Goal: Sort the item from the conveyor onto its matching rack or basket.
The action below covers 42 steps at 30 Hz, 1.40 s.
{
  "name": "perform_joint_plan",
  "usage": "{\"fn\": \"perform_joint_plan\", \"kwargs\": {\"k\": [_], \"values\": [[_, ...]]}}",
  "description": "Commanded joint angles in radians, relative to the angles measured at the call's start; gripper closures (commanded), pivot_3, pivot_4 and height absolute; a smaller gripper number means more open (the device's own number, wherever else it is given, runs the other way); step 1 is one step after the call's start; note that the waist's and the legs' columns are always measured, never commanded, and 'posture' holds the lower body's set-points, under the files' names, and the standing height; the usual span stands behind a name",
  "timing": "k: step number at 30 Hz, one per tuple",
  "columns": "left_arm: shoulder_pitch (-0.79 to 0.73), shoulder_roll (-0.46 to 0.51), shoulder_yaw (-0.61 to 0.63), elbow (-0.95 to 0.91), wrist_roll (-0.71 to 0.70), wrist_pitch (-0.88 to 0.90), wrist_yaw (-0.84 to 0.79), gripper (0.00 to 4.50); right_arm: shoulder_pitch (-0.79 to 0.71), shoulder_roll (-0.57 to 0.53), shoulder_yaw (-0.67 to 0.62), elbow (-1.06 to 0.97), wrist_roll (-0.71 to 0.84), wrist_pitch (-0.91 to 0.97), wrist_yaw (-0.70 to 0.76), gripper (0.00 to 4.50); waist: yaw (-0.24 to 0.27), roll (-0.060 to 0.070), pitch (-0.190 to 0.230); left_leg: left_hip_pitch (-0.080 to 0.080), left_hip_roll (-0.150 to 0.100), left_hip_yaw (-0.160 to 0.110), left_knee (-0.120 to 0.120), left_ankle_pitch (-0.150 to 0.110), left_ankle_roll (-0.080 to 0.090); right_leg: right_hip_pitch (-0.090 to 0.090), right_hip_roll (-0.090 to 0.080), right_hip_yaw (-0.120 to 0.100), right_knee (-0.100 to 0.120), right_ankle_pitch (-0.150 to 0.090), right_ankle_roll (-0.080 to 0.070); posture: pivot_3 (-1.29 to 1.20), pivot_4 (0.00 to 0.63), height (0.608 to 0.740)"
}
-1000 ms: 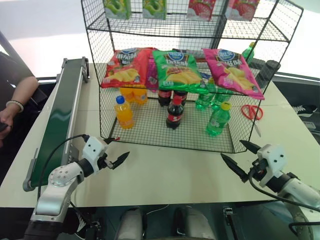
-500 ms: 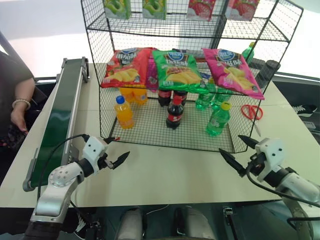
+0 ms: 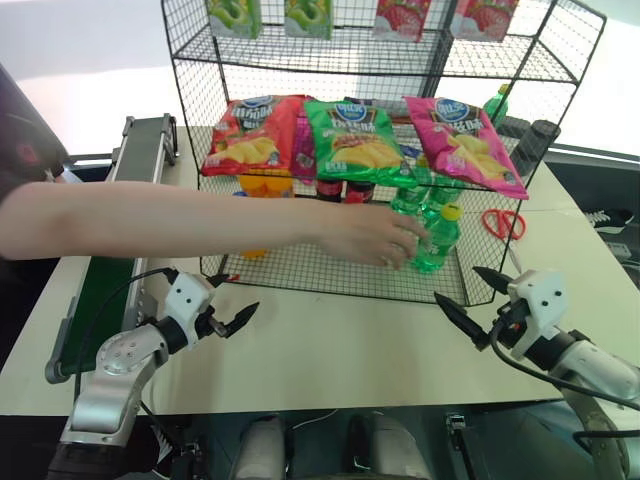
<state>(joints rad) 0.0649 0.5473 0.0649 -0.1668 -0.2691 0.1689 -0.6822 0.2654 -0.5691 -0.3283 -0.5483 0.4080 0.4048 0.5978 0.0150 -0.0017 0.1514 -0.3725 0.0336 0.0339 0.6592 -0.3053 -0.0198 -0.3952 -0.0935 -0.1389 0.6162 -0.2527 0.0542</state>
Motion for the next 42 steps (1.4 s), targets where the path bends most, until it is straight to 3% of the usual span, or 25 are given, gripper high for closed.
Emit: {"fn": "perform_joint_plan", "kwargs": {"k": [1, 42], "values": [[-0.001, 0.008, 0.023, -0.044, -0.001, -0.005, 0.005, 0.0, -0.015, -0.014, -0.012, -0.027, 0.011, -0.009, 0.005, 0.06, 0.0, 0.0, 0.0, 0.0, 0.0, 0.0, 0.0, 0.0, 0.0, 0.0, 0.0, 0.0, 0.0, 0.0, 0.0, 0.0, 0.15, 0.735], [-0.019, -0.003, 0.019, -0.028, 0.003, -0.012, 0.018, 0.0, -0.041, -0.003, 0.025, 0.046, -0.026, -0.079, 0.031, 0.06, 0.0, 0.0, 0.0, 0.0, 0.0, 0.0, 0.0, 0.0, 0.0, 0.0, 0.0, 0.0, 0.0, 0.0, 0.0, 0.0, 0.15, 0.735]]}}
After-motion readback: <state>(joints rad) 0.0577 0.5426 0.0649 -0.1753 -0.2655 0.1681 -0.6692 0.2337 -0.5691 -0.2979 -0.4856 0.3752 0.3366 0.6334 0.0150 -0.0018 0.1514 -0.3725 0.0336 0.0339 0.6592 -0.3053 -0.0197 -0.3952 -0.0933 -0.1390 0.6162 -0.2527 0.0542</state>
